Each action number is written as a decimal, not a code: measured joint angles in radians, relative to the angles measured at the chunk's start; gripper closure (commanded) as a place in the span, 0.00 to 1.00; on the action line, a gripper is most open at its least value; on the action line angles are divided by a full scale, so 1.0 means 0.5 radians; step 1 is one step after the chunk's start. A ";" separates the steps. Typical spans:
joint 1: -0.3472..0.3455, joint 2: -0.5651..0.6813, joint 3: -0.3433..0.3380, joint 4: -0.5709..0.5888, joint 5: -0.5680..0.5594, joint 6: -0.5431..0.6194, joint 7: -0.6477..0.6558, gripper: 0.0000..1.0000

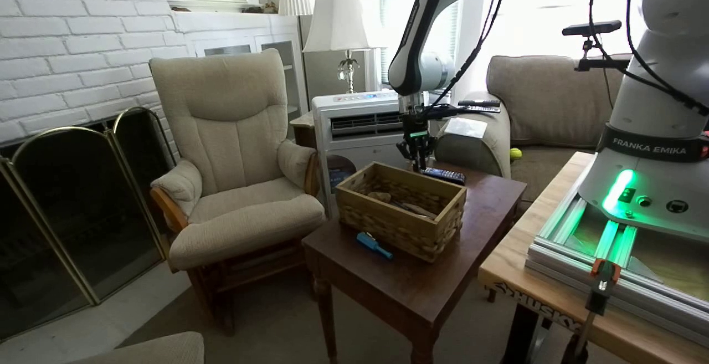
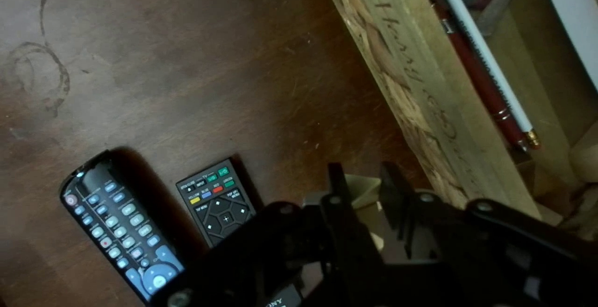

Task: Pile up the three brown objects on the table

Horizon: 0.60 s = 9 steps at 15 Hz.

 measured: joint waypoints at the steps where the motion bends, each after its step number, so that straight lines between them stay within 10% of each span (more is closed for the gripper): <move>1: 0.000 0.000 -0.002 0.002 0.012 0.000 0.040 0.94; 9: 0.004 0.004 -0.003 0.022 0.065 0.026 0.233 0.94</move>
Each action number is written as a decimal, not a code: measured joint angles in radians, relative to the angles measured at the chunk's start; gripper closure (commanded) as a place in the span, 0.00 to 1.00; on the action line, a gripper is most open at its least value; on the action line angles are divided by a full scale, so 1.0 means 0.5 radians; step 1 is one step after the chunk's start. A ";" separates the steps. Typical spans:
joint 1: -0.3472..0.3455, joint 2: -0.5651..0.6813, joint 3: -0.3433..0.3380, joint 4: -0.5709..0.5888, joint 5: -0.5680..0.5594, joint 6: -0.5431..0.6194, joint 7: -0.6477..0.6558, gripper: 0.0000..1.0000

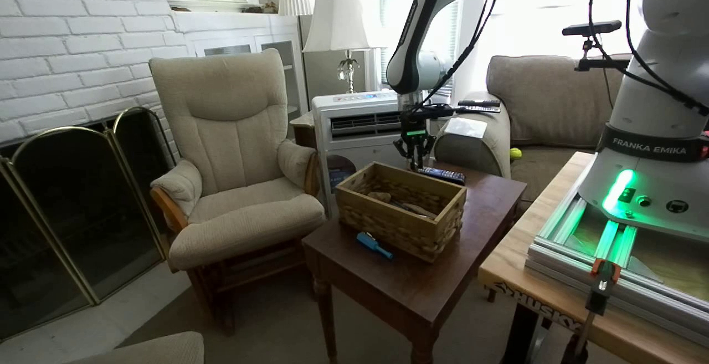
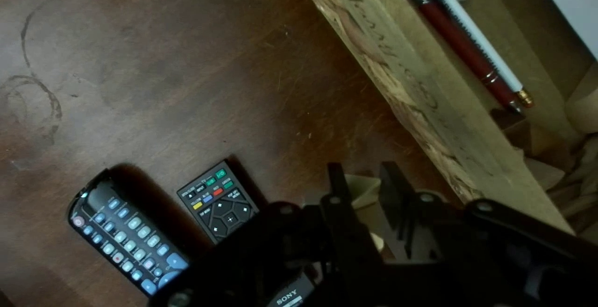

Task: Pile up the three brown objects on the table

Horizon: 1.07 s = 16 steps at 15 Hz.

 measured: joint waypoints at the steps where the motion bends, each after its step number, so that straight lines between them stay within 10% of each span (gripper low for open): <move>1: 0.002 0.005 0.000 0.004 0.004 0.004 0.017 0.94; 16: 0.012 0.185 0.003 0.138 0.057 0.078 0.092 0.94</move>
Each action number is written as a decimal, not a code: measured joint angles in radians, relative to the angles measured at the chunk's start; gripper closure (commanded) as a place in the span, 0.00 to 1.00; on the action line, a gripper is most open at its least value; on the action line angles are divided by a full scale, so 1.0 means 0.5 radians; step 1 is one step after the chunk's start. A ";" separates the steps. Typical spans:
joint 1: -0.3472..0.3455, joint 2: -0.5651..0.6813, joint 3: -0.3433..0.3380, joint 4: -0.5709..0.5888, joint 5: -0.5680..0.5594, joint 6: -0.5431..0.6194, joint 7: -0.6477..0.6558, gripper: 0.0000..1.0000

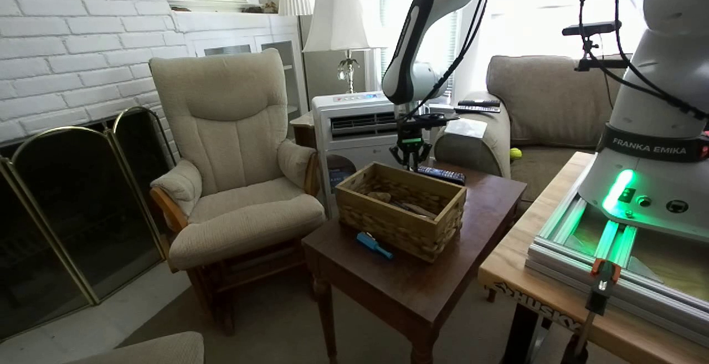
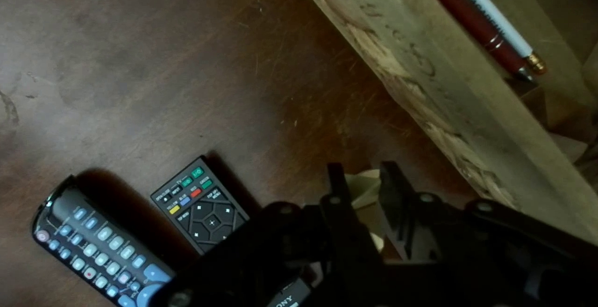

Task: Pile up the three brown objects on the table

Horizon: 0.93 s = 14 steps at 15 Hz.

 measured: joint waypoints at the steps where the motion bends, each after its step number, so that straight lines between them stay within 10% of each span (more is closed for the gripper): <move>1: 0.000 0.009 0.000 0.009 0.001 0.000 0.002 0.94; 14: 0.003 0.068 0.001 0.075 0.012 0.000 0.052 0.94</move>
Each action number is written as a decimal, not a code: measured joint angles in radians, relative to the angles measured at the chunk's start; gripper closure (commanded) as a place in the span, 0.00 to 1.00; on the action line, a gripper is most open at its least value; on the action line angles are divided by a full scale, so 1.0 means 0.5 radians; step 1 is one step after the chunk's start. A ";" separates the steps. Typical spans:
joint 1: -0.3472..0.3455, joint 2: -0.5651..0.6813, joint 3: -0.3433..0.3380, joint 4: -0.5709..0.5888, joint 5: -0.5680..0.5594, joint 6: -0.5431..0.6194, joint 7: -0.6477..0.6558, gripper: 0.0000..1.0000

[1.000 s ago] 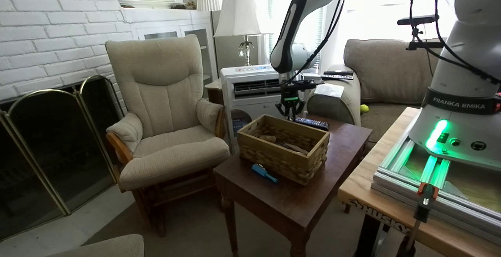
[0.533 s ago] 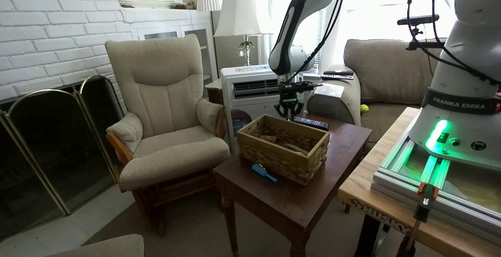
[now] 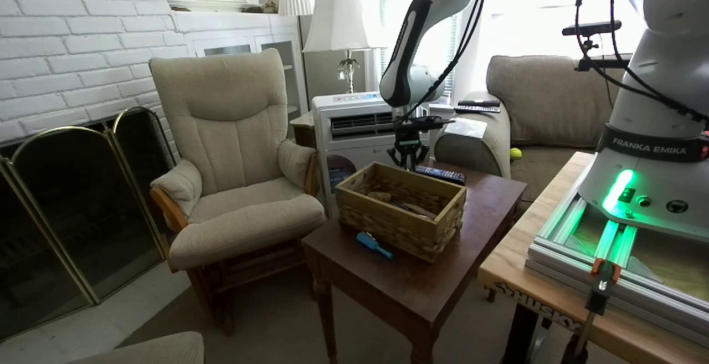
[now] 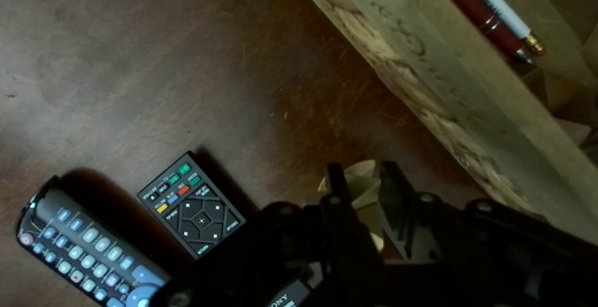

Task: Pile up the three brown objects on the table

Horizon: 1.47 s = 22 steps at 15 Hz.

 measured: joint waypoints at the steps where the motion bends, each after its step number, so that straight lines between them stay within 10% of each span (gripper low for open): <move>1: 0.001 0.002 0.000 0.000 0.000 0.000 0.001 0.94; 4: 0.002 0.010 0.000 0.002 0.000 0.000 0.001 0.93; 6: 0.003 0.014 -0.001 0.003 0.000 0.000 0.002 0.52; 14: 0.015 0.016 -0.003 0.006 0.000 0.000 0.015 0.02; 22: 0.048 0.008 -0.065 0.023 0.000 -0.034 0.071 0.00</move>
